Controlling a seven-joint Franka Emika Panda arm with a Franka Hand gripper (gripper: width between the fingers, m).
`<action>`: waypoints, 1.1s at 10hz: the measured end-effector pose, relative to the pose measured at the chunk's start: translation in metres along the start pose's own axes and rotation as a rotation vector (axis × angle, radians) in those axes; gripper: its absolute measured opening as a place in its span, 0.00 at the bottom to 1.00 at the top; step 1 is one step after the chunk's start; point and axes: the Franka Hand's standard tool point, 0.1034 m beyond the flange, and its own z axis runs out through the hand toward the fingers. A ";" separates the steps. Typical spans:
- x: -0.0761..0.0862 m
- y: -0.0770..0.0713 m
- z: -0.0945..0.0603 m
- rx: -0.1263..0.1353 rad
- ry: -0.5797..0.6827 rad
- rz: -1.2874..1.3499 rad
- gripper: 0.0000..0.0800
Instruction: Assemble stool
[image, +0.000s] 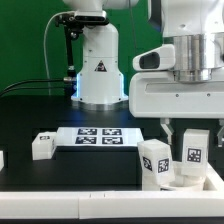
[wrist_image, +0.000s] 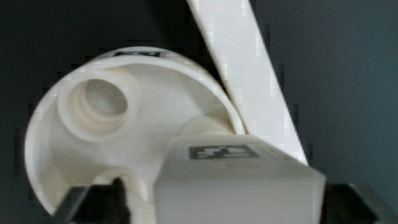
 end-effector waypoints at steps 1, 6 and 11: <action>0.000 0.000 0.000 0.000 0.000 0.054 0.43; 0.001 -0.001 0.000 0.052 -0.033 0.598 0.42; 0.004 -0.008 0.001 0.088 -0.087 1.183 0.42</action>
Offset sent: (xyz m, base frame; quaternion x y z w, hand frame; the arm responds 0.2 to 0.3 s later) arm 0.0000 0.0000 0.0000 0.0000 0.0000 0.1296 0.9916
